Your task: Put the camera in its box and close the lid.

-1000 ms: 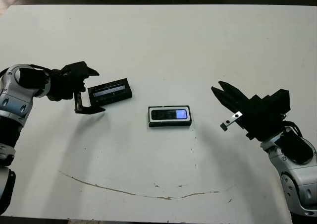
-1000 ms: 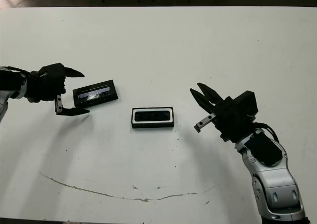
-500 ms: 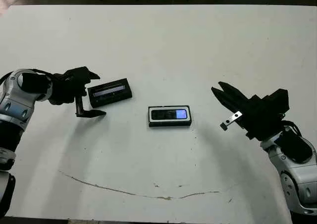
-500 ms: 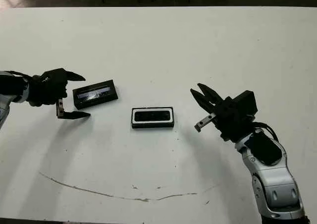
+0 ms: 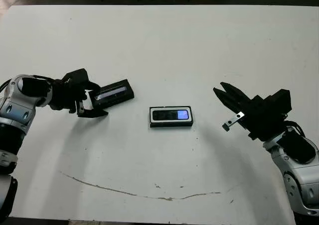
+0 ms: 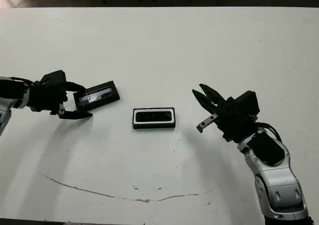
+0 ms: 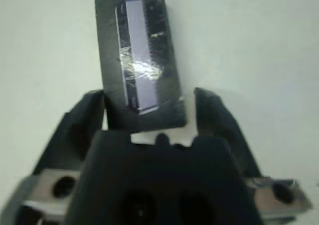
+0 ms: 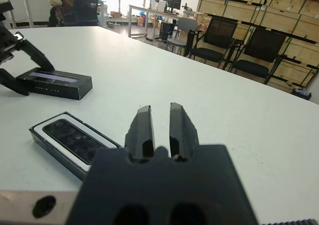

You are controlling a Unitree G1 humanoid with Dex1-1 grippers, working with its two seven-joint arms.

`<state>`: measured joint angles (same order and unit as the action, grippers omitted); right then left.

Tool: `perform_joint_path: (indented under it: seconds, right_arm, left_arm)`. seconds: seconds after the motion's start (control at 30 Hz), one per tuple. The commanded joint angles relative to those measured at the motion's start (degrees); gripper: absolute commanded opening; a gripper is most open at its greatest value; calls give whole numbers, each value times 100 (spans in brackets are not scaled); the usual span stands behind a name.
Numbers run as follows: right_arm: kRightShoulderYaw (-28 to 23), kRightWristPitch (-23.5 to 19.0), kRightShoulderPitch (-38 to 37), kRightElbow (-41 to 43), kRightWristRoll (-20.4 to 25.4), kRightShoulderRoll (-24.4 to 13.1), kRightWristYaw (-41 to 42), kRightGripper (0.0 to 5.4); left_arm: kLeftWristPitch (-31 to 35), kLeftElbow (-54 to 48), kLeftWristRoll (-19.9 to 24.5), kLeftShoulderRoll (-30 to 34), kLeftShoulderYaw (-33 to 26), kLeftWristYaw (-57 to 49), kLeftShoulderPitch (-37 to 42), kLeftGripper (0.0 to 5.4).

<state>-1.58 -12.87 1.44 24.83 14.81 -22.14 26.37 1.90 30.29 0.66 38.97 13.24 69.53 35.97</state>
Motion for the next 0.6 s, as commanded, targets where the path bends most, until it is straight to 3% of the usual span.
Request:
perform_joint_path:
  seconds: [0.03,0.23,0.5,0.6]
  right_arm:
    - [6,-84,-28,-60,-48,-51,4,0]
    - [6,-68,-7,-90,-36,-42,11,0]
    - [18,-18,-18,-132,-35,-26,19,0]
    - [31,-38,-25,-107,-62,-30,-5,0]
  left_arm:
    - [113,122,-103,-11,75,37,-198,266]
    - [596,132,-160,21,155,120,-123,171]
    - [357,-106,-195,100,81,-1,-184,169]
    - [404,-256,64,51,-158,-35,-274,169]
